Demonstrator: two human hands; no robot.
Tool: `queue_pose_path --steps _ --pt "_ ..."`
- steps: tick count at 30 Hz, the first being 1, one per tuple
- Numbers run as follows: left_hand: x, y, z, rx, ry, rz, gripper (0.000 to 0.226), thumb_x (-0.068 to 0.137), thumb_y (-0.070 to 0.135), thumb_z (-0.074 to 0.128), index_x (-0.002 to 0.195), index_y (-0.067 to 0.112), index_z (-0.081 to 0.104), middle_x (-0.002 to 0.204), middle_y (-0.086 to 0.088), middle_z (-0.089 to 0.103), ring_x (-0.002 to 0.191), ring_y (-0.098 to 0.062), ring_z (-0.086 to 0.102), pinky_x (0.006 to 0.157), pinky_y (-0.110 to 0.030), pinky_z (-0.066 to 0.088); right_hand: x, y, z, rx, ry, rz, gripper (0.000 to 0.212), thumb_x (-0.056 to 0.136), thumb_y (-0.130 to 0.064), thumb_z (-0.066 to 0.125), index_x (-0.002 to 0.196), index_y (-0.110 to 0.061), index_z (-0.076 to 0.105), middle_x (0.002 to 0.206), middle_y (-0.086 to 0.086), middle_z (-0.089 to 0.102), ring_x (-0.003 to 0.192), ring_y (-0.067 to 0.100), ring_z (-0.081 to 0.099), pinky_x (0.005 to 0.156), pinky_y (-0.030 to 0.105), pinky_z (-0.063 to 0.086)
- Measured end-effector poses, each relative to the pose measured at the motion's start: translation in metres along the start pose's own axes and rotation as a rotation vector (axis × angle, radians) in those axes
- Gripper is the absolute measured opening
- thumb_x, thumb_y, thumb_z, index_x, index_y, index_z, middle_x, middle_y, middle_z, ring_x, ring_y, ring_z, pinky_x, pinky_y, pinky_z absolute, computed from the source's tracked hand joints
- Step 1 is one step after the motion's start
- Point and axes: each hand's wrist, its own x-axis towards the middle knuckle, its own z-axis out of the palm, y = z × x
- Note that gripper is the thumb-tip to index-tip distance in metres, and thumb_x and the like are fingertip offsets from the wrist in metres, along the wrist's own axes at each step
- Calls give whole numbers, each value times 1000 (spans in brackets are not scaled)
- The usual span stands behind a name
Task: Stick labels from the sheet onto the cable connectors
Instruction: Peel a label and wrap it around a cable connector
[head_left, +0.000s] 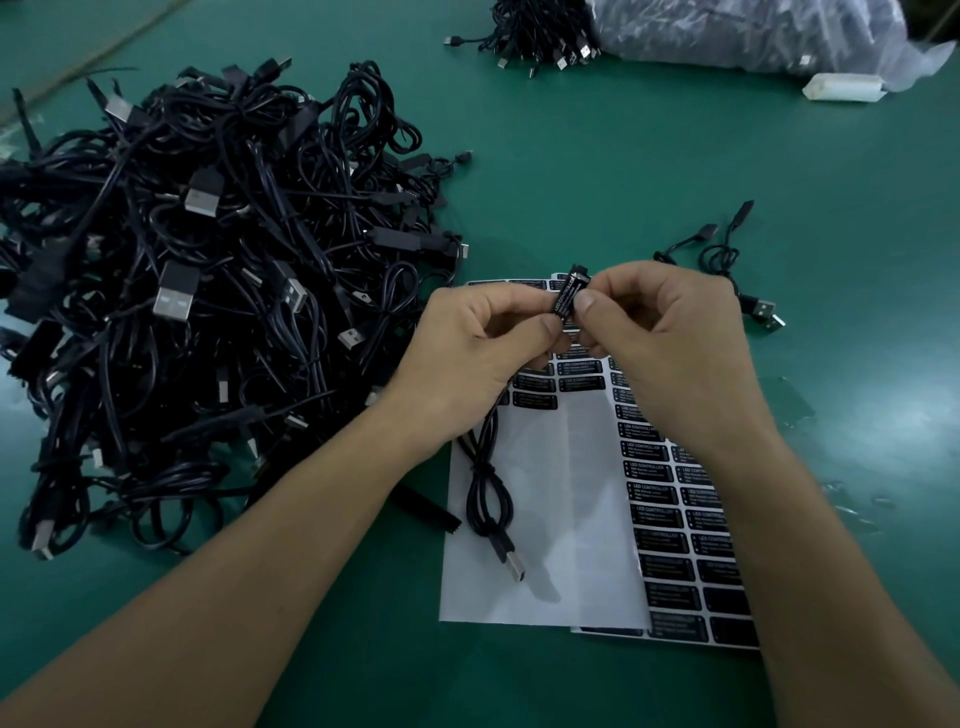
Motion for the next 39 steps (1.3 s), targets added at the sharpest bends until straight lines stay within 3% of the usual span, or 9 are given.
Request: queue_pose_path --steps 4,12,16,25,30,35,39 --pt "0 2 0 12 28 -3 23 92 -8 63 93 12 74 68 10 73 64 1 65 65 -12 51 -1 -1 1 -11 2 -25 20 91 -19 68 73 -29 68 65 -15 68 59 2 59 62 23 52" --pt "1 0 1 -11 84 -32 21 89 -9 65 89 9 75 71 1 74 67 -8 68 66 -17 54 -2 -2 4 -8 81 -27 18 84 -23 73 69 -31 69 64 -18 70 56 0 62 60 17 49" --pt "0 1 1 10 69 -25 24 90 -9 63 89 11 76 68 3 74 64 -4 67 63 -15 52 -4 -5 4 11 115 -42 18 81 -27 80 69 -31 69 63 -19 69 54 -2 61 54 11 45" --pt "-1 3 0 18 72 -31 22 91 -7 63 89 11 75 65 3 73 62 -3 66 62 -15 52 -5 -7 4 22 110 -86 19 82 -24 82 72 -34 69 68 -20 69 57 -3 61 56 8 44" --pt "1 2 0 -8 91 -48 21 91 -7 64 88 10 75 68 1 73 66 -12 66 61 -16 53 -5 -5 5 30 85 -104 20 85 -16 77 76 -32 70 74 -15 71 61 0 64 61 12 49" --pt "1 1 1 -27 85 -61 16 91 -7 64 95 4 75 69 1 73 64 -5 66 61 -15 52 -5 -4 5 18 47 -91 23 86 -13 72 74 -32 66 73 -15 70 59 0 60 60 12 48" --pt "1 1 0 -17 72 -63 20 92 -4 64 90 12 75 69 5 74 64 -3 66 62 -14 53 -3 -4 1 57 47 -36 21 89 -13 69 73 -25 66 66 -8 67 57 0 53 56 17 45"
